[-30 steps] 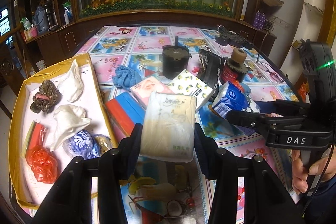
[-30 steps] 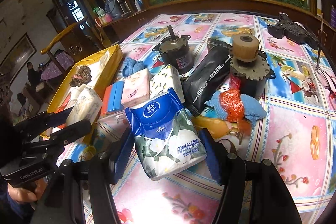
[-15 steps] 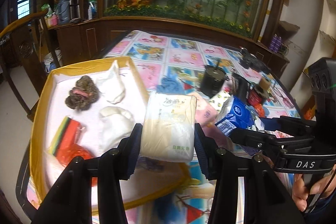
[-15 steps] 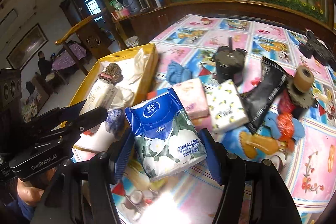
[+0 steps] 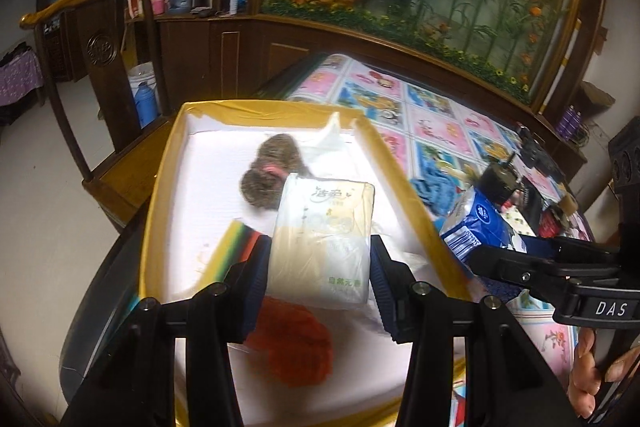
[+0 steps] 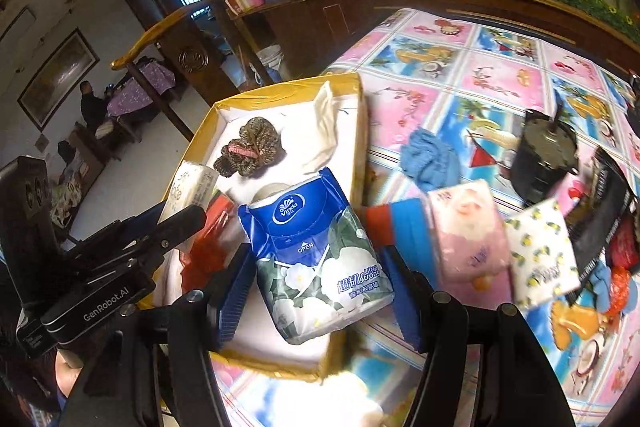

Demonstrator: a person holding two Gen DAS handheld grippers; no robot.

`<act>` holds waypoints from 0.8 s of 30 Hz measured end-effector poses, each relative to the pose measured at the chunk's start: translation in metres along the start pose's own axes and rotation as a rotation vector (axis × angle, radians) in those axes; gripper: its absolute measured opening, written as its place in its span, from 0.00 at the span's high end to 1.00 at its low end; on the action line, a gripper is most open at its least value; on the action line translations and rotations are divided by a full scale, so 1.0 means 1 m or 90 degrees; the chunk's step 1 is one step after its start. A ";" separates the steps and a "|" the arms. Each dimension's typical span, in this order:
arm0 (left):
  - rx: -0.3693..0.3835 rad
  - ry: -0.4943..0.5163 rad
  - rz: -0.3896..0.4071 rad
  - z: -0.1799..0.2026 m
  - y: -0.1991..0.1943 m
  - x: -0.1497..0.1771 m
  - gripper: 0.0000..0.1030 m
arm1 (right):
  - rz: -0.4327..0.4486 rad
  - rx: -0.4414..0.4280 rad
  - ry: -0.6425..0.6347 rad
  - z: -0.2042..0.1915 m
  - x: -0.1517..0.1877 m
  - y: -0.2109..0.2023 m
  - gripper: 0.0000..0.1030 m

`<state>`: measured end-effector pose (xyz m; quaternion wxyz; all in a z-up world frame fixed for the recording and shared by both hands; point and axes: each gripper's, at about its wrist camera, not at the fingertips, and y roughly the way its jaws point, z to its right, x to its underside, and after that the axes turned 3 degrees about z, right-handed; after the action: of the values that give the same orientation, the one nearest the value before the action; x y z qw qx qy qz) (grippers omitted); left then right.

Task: Organize soft objects
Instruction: 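Drop the beige pack into the tray while the right tool releases the cotton-pad bag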

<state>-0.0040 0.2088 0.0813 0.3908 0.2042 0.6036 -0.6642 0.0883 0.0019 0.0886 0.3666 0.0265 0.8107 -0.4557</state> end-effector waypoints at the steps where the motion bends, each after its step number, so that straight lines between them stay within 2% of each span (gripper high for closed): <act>1: -0.004 -0.004 -0.004 -0.005 0.003 -0.001 0.55 | -0.003 0.002 -0.001 -0.003 -0.003 0.005 0.34; 15: -0.028 -0.015 -0.069 -0.041 0.038 -0.005 0.55 | -0.046 0.026 0.005 -0.024 -0.036 0.070 0.34; 24: -0.026 -0.022 -0.084 -0.044 0.046 -0.001 0.55 | -0.060 0.049 -0.005 -0.029 -0.042 0.097 0.34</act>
<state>0.0235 0.2529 0.0441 0.3605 0.1449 0.6224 -0.6795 0.1389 0.0929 0.0535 0.3469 0.0006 0.7913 -0.5034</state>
